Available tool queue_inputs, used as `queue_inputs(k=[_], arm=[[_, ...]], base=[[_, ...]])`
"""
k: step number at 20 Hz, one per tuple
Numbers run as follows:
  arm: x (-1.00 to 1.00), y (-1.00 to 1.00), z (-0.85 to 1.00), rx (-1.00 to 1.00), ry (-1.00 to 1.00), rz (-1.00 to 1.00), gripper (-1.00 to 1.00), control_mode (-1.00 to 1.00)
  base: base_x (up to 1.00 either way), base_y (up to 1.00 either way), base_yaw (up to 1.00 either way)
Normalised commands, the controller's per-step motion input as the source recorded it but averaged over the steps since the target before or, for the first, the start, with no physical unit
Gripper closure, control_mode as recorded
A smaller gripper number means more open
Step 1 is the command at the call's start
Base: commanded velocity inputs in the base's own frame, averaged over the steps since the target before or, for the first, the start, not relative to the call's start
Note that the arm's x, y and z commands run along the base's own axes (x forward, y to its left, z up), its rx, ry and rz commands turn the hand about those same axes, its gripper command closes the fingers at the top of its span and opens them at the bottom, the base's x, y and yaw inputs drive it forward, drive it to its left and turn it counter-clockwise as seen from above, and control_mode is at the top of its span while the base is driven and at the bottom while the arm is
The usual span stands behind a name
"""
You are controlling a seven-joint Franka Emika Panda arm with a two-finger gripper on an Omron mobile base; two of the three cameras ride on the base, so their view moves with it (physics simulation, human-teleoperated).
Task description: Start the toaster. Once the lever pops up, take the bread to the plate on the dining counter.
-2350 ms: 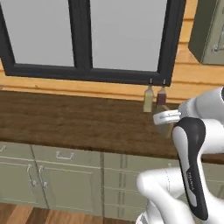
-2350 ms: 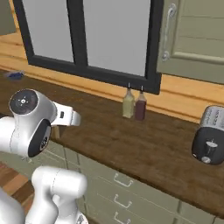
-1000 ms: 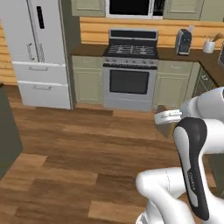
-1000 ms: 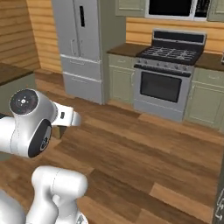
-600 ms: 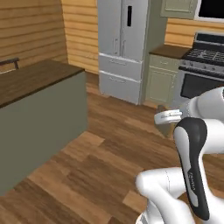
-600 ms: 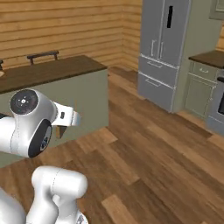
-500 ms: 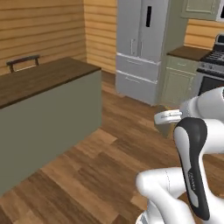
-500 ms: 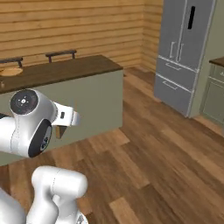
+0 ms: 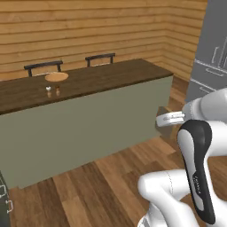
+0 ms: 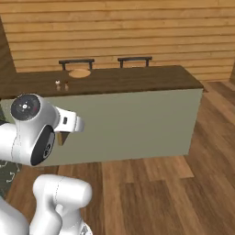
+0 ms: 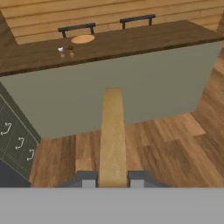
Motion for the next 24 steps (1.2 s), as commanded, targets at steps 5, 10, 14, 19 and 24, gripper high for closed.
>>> queue_inputs(k=[5, 10, 14, 19, 24], arm=[[0.00, 0.00, 0.00, 0.00, 0.00, 0.00, 1.00, 1.00], [0.00, 0.00, 0.00, 0.00, 0.00, 0.00, 1.00, 1.00], [0.00, 0.00, 0.00, 0.00, 0.00, 0.00, 1.00, 1.00], [0.00, 0.00, 0.00, 0.00, 0.00, 0.00, 1.00, 1.00], [0.00, 0.00, 0.00, 0.00, 0.00, 0.00, 1.00, 1.00]], base=[[1.00, 0.09, 0.32], [1.00, 0.00, 0.34], [1.00, -0.23, 0.37], [0.83, -0.54, 0.24], [0.76, -0.49, 0.20]])
